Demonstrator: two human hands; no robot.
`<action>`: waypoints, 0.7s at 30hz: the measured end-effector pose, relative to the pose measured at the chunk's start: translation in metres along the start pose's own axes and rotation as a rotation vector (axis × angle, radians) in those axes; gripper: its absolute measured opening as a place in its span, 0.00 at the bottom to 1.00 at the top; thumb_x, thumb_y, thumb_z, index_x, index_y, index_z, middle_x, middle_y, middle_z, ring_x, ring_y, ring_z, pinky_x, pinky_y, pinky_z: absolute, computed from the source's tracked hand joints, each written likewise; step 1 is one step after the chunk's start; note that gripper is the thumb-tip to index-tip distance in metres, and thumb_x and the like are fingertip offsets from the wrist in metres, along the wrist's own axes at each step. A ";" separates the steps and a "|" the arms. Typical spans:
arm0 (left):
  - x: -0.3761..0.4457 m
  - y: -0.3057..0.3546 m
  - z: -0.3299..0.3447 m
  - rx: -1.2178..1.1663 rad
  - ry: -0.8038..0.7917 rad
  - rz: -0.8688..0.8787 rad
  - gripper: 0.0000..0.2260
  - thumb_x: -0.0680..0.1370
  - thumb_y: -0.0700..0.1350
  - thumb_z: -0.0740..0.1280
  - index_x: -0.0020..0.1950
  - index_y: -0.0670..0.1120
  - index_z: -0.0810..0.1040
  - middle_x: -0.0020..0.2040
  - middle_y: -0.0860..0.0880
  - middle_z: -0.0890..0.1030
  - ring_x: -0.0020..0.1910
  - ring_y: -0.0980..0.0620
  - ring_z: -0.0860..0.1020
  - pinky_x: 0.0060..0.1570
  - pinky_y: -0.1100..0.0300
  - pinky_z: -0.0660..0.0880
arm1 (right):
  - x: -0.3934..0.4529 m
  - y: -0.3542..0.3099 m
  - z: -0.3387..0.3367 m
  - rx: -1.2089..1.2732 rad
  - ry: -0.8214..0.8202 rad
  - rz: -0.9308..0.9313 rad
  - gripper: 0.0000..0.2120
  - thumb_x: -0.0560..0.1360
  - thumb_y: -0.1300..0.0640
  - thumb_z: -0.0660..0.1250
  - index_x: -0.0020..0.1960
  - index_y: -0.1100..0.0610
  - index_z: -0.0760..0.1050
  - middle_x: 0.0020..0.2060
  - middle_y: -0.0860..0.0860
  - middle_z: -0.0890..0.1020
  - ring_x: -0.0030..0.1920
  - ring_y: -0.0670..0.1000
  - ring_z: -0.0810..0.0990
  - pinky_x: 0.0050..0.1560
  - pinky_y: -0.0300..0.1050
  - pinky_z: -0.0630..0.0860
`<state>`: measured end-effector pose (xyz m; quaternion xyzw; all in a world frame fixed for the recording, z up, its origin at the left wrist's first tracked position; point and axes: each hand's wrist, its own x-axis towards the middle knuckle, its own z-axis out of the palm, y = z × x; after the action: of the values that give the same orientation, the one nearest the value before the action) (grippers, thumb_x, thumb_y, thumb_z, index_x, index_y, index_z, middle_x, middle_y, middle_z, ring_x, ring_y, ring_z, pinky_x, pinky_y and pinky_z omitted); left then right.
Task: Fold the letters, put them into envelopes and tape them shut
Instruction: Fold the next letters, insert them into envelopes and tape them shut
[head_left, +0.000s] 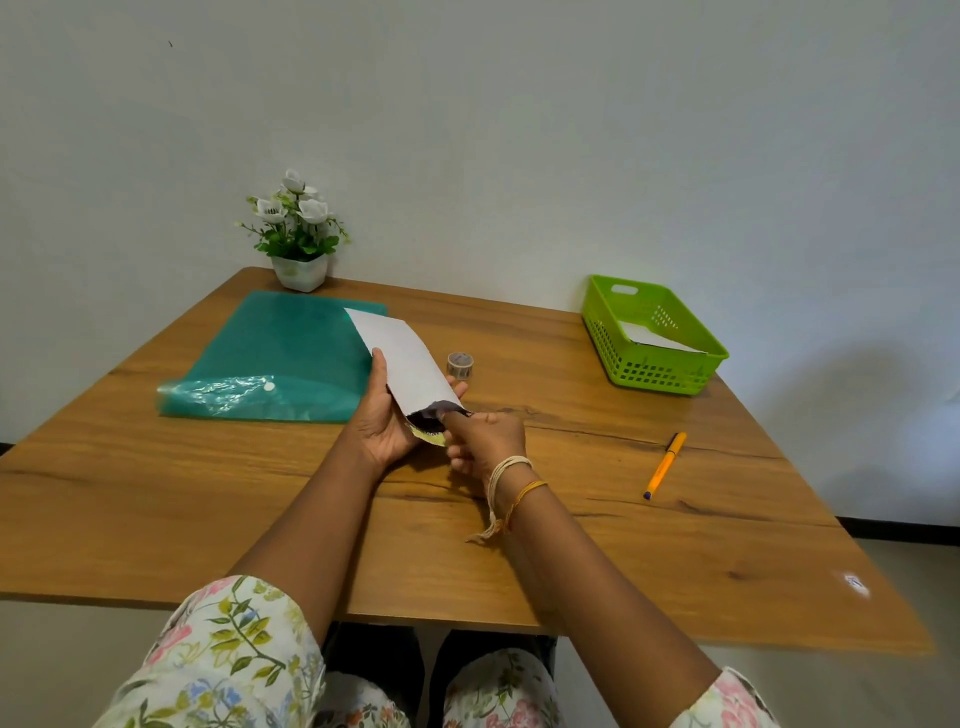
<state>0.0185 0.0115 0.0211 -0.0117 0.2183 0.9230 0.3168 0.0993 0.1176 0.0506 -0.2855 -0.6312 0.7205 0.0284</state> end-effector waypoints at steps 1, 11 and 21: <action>-0.001 0.000 0.000 -0.003 -0.004 -0.006 0.35 0.74 0.64 0.65 0.73 0.44 0.64 0.68 0.33 0.72 0.64 0.32 0.74 0.59 0.33 0.71 | 0.004 0.000 0.000 -0.133 0.063 -0.046 0.17 0.65 0.51 0.78 0.43 0.59 0.75 0.31 0.52 0.81 0.27 0.48 0.77 0.25 0.39 0.72; -0.004 0.000 -0.001 0.137 -0.081 -0.099 0.26 0.78 0.49 0.64 0.72 0.41 0.62 0.67 0.33 0.73 0.66 0.35 0.73 0.64 0.35 0.69 | 0.013 0.002 -0.018 -0.111 -0.059 -0.154 0.06 0.70 0.62 0.66 0.46 0.54 0.72 0.44 0.52 0.77 0.48 0.54 0.78 0.43 0.46 0.76; -0.005 -0.008 0.012 0.446 -0.027 -0.189 0.20 0.77 0.33 0.64 0.68 0.41 0.66 0.60 0.36 0.80 0.60 0.36 0.78 0.49 0.44 0.80 | 0.025 0.013 -0.043 -0.080 0.106 -0.148 0.18 0.71 0.71 0.62 0.55 0.53 0.72 0.42 0.51 0.78 0.41 0.51 0.80 0.42 0.52 0.83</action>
<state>0.0287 0.0196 0.0295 0.0505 0.4102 0.8183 0.3994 0.1015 0.1633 0.0278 -0.2768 -0.6766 0.6745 0.1033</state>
